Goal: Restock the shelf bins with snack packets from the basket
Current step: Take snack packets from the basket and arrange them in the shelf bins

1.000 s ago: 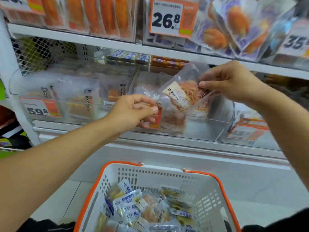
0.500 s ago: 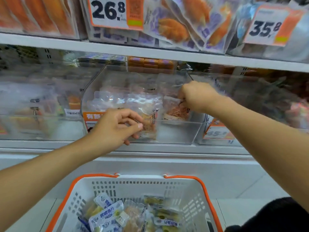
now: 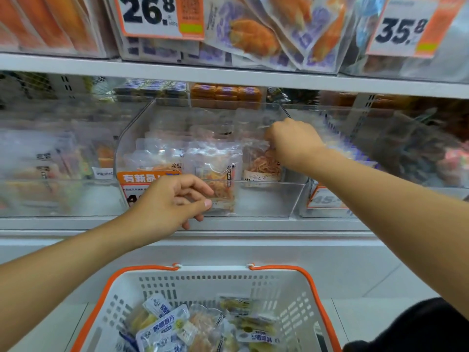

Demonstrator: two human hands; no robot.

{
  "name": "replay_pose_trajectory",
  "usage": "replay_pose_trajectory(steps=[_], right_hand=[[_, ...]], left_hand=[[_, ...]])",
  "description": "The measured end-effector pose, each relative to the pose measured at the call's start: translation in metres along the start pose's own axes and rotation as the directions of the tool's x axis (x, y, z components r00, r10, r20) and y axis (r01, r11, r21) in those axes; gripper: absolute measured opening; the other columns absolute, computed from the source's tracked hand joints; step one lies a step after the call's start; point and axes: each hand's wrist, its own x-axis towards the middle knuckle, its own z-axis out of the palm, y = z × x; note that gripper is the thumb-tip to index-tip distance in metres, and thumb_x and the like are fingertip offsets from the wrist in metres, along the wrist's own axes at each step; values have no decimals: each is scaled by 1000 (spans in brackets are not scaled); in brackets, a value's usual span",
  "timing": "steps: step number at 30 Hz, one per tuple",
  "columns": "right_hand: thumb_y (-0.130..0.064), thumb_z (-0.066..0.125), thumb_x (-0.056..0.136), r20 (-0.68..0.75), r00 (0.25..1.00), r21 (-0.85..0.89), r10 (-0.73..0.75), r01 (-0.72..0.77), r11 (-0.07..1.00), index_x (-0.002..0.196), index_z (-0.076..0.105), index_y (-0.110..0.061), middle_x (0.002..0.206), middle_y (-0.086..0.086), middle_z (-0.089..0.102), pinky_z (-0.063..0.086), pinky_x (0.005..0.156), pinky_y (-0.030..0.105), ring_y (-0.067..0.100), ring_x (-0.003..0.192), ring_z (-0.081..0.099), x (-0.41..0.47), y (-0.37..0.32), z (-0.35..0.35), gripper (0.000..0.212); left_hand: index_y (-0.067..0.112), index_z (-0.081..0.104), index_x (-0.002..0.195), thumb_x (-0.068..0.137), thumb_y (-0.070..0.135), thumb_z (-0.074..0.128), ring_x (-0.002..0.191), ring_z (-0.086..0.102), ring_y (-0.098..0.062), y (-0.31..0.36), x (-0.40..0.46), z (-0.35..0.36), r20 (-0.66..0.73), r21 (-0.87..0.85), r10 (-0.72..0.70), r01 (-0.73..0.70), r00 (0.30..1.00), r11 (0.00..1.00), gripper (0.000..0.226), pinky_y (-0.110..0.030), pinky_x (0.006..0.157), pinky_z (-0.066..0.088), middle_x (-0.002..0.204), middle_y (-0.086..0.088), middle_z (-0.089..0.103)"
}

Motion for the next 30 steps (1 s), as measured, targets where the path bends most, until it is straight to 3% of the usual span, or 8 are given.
replay_pose_trajectory(steps=[4, 11, 16, 19, 21, 23, 27, 30], right_hand=[[-2, 60, 85, -35, 997, 32, 71, -70, 997, 83, 63, -11, 67, 6, 52, 40, 61, 37, 32, 66, 50, -1, -2, 2, 10], [-30, 69, 88, -126, 992, -8, 15, -17, 1000, 122, 59, -12, 117, 14, 62, 46, 84, 43, 37, 109, 56, -11, -2, -12, 40], [-43, 54, 91, -269, 947, 132, -178, 219, 967, 97, 60, -15, 98, 8, 61, 44, 69, 40, 33, 92, 57, -56, -49, -36, 30], [-50, 58, 90, 148, 886, 286, -440, 388, 876, 94, 60, -21, 89, 1, 60, 48, 68, 36, 29, 88, 60, -107, -109, 7, 29], [-53, 63, 90, 517, 685, 350, -514, 379, 857, 107, 63, -17, 94, 0, 60, 51, 79, 36, 25, 97, 60, -146, -149, 58, 40], [-52, 68, 87, 694, 512, 411, -506, 296, 862, 118, 64, -10, 109, 3, 66, 51, 87, 35, 24, 105, 61, -178, -183, 111, 53], [-50, 79, 78, 743, 470, 523, -477, 38, 852, 134, 51, -9, 130, 9, 58, 48, 91, 34, 27, 114, 56, -220, -235, 182, 75], [-43, 85, 73, 752, 424, 522, -505, 83, 849, 128, 52, -11, 124, 8, 59, 49, 88, 36, 27, 112, 57, -253, -266, 207, 72]], left_hand=[[15, 69, 97, 88, 8, 69, 69, 72, -19, 3, -3, 1, 2, 10, 1, -1, 1000, 1000, 11, -28, 51, 54, 76, 0, 71], [16, 67, 99, 88, 9, 70, 71, 72, -18, 2, -8, -2, 38, 8, 2, -3, 999, 1000, 13, -28, 54, 56, 78, -1, 72], [19, 68, 95, 89, 24, 72, 66, 70, -12, -8, -8, -12, 163, 278, -57, 9, 985, 961, 9, -24, 56, 53, 79, 0, 71], [21, 67, 107, 89, 42, 68, 70, 61, -5, -26, -26, -13, 468, 700, -285, -154, 837, 698, 28, -23, 69, 46, 93, 7, 68], [23, 62, 120, 91, 48, 64, 79, 53, -5, -40, -43, -11, 544, 815, -519, -268, 659, 514, 38, -23, 75, 40, 102, 9, 63], [25, 56, 127, 92, 51, 60, 89, 50, -11, -52, -54, -9, 519, 853, -665, -286, 536, 436, 44, -24, 80, 37, 104, 9, 58], [25, 55, 129, 91, 53, 59, 95, 49, -13, -65, -61, -16, 514, 854, -627, -280, 585, 439, 47, -28, 86, 39, 103, 10, 52], [26, 54, 130, 92, 53, 58, 96, 48, -13, -72, -66, -21, 521, 846, -603, -271, 604, 460, 47, -28, 85, 38, 103, 11, 51]])
